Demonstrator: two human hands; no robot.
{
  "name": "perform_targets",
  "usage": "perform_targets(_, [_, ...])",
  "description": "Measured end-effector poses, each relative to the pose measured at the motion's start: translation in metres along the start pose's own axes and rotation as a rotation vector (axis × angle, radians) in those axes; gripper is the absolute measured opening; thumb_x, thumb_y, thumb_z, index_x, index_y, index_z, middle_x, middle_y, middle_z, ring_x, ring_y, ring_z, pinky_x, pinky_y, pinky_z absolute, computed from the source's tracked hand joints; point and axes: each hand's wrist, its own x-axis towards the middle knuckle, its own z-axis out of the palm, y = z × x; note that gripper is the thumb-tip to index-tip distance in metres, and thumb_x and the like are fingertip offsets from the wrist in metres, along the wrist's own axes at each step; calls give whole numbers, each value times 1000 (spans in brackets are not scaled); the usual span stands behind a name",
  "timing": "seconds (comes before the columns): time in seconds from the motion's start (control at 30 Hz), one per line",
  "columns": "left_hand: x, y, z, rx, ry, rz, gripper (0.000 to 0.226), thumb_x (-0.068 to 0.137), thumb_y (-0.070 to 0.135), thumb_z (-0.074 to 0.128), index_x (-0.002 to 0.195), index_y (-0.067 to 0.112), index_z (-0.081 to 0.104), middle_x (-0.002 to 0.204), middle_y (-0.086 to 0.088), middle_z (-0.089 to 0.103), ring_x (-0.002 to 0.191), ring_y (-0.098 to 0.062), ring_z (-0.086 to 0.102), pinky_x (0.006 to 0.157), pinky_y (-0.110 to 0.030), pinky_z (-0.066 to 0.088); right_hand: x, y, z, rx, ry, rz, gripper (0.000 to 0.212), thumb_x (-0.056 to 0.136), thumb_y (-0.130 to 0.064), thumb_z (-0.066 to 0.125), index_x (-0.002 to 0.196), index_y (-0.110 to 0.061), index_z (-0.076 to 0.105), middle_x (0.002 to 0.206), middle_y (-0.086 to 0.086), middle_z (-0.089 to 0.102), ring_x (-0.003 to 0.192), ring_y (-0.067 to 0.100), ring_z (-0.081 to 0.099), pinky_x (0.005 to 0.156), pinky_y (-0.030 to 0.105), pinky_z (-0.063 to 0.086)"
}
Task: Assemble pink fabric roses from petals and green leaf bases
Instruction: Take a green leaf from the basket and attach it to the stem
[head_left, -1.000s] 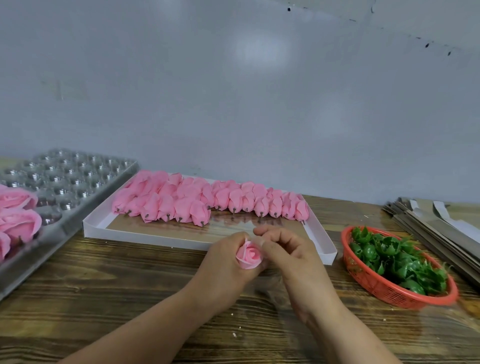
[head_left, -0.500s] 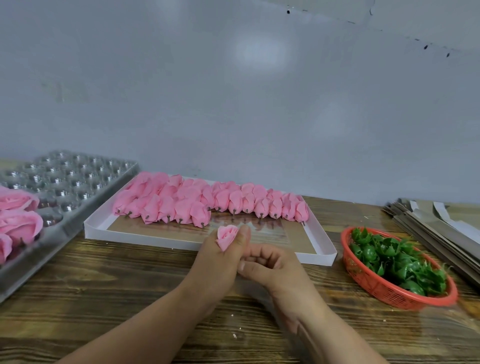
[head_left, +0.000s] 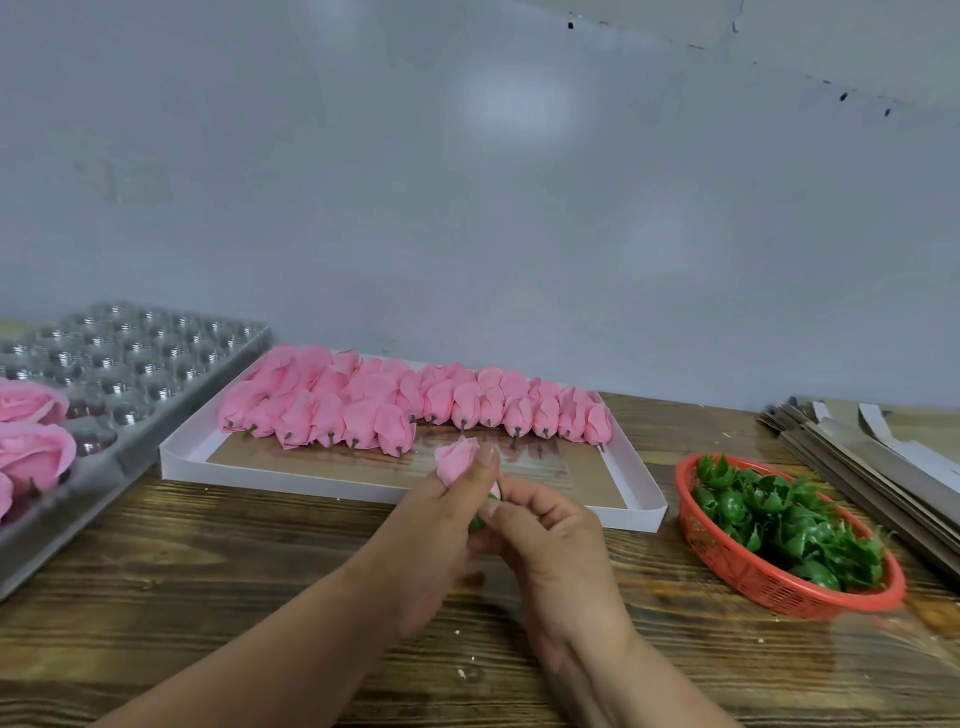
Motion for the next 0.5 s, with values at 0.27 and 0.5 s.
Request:
perform_targets(0.27, [-1, 24, -13, 518, -75, 59, 35, 92, 41, 49, 84, 10, 62, 59, 21, 59, 57, 10, 52, 58, -5, 42, 5, -3, -7, 20, 8, 12, 23, 74, 4, 61, 61, -11, 74, 65, 7, 68, 57, 13, 64, 55, 19, 52])
perform_targets(0.5, [4, 33, -23, 603, -91, 89, 5, 86, 14, 69, 83, 17, 72, 75, 2, 71, 69, -5, 64, 63, -17, 51, 9, -2, -11, 38, -45, 20, 14, 75, 5, 58, 72, -1, 71, 69, 20, 67, 61, 26, 66, 57, 22, 52])
